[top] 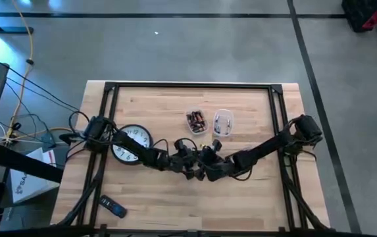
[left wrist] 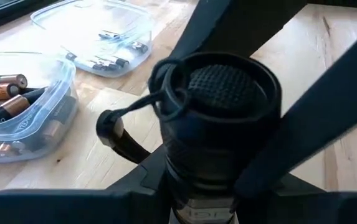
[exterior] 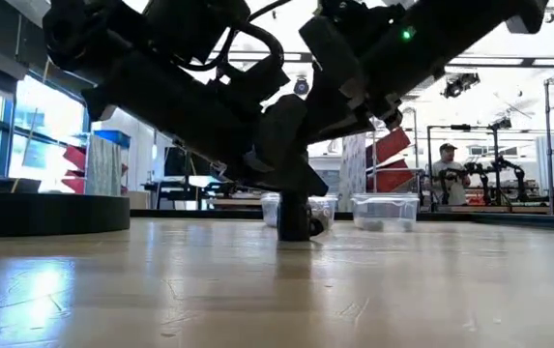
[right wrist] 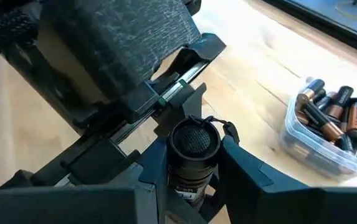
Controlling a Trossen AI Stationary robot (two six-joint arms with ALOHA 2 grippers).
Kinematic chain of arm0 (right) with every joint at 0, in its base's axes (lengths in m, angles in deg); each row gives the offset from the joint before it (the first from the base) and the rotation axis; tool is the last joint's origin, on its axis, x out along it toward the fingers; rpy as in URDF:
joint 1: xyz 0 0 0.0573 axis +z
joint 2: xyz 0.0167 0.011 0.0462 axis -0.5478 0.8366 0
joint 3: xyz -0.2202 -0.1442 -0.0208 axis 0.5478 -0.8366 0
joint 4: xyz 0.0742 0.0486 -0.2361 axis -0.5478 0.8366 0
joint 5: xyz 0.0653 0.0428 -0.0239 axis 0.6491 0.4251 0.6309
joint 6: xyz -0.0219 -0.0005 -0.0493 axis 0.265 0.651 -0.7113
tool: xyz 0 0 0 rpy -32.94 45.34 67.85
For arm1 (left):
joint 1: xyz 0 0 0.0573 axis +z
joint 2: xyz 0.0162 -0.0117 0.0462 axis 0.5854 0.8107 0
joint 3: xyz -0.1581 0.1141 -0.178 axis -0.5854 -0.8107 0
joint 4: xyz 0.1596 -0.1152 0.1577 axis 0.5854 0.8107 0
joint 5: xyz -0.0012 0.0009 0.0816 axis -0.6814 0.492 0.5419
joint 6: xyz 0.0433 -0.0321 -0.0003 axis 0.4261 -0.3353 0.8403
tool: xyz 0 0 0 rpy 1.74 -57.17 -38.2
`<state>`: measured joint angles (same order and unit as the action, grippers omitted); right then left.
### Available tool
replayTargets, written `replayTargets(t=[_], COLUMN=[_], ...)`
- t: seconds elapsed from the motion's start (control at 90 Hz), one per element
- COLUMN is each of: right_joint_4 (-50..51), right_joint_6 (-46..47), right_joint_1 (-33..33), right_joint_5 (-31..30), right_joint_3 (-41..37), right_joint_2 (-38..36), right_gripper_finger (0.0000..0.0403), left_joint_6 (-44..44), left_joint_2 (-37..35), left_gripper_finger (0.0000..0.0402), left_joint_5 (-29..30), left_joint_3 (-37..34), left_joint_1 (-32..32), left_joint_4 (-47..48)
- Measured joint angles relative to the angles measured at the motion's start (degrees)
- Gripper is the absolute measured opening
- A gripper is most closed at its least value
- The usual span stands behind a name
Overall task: Insert battery
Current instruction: Close the lid of the black flashlight
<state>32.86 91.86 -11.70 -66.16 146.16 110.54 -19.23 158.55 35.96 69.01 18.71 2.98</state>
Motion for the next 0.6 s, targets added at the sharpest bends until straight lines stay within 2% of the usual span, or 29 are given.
replayTargets(t=[0.189, 0.278, 0.444, 0.6], right_joint_4=[0.26, 0.79, 1.71, 3.87], right_joint_6=[0.46, 1.28, 2.38, -0.07], right_joint_1=[-0.13, -0.15, -0.33, 0.33], right_joint_5=[2.70, 6.01, 8.50, 11.43], right_joint_3=[0.28, 0.27, 0.24, 0.17], right_joint_2=[-0.07, -0.05, -0.97, -3.41], right_gripper_finger=[0.0092, 0.0116, 0.0169, 0.0200], left_joint_6=[0.31, 0.68, 1.38, 1.75], left_joint_2=[0.02, 0.02, 0.02, 0.04], left_gripper_finger=[0.0099, 0.0099, 0.0099, 0.0099], left_joint_5=[0.84, -0.04, -1.02, -1.82], left_joint_3=[0.02, 0.00, -0.19, -0.07], left_joint_1=[-0.83, -1.10, -1.97, -2.91], left_joint_4=[-0.05, -0.37, -1.19, -1.59])
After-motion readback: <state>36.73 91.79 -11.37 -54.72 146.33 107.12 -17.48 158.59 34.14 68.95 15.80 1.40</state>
